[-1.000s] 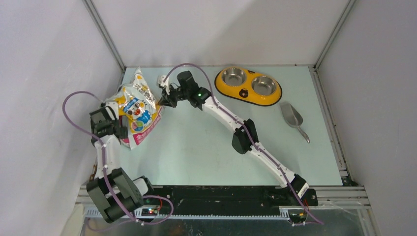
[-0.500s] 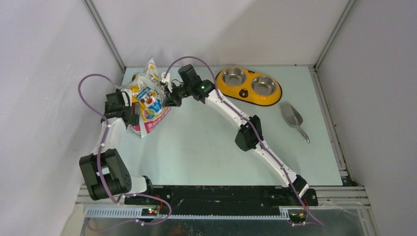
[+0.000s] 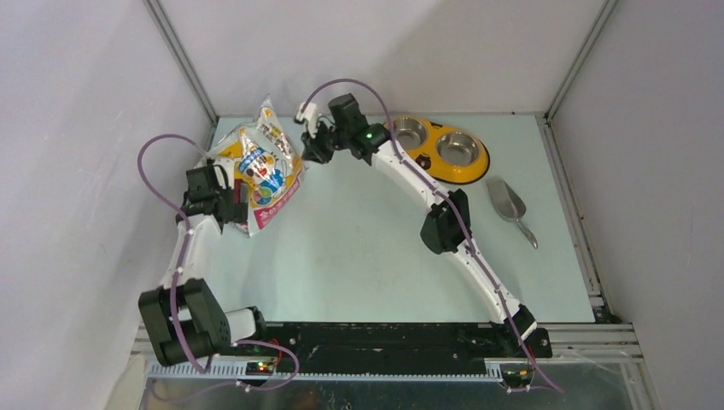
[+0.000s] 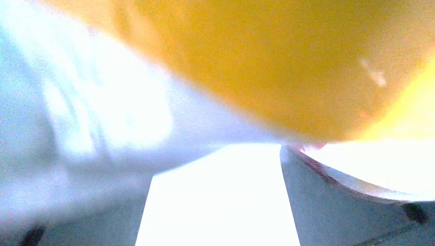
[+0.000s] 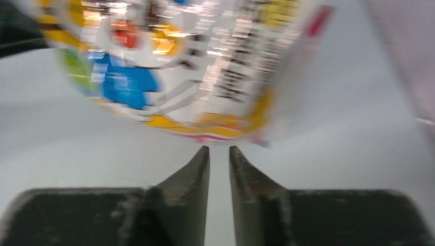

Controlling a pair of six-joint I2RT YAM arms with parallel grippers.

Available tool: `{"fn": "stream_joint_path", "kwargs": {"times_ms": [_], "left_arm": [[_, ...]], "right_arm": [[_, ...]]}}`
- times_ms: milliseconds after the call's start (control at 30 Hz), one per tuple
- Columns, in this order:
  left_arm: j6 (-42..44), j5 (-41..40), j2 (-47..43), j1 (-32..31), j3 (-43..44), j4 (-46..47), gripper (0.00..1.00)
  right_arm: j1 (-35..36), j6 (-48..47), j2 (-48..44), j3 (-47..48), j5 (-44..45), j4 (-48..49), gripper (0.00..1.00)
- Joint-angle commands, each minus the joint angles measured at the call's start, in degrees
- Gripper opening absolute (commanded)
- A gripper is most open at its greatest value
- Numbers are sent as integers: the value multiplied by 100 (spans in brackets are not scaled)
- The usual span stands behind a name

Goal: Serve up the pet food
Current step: Move the pet food bag to the center of the board.

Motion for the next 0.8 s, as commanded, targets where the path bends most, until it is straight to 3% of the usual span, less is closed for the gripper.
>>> {"fn": "stream_joint_path", "kwargs": {"times_ms": [0,167,233,333,433,533,767], "left_arm": [[63,513,-674,128,-169,-289,98],[109,669,-938,838,-196,-544,98],[156,670,-1000,992,-247,-566,98],[189,539,-1123,1145,-414,-483,98],[162,458,-1111,1477,-457,-467,98],[16,473,-966,1838,-385,-397,98],[-587,227,-148,1934,114,-25,98]], "right_arm": [[-142,38,-258,-231,1677,1319,35],[56,-389,250,-551,3296,3621,73],[183,-894,599,-635,3500,4519,81],[289,-1001,871,-599,3478,5418,83],[297,-694,1073,-357,3431,5488,82],[299,-478,1166,-142,3098,5288,82],[245,107,1278,404,1985,4321,81]]}}
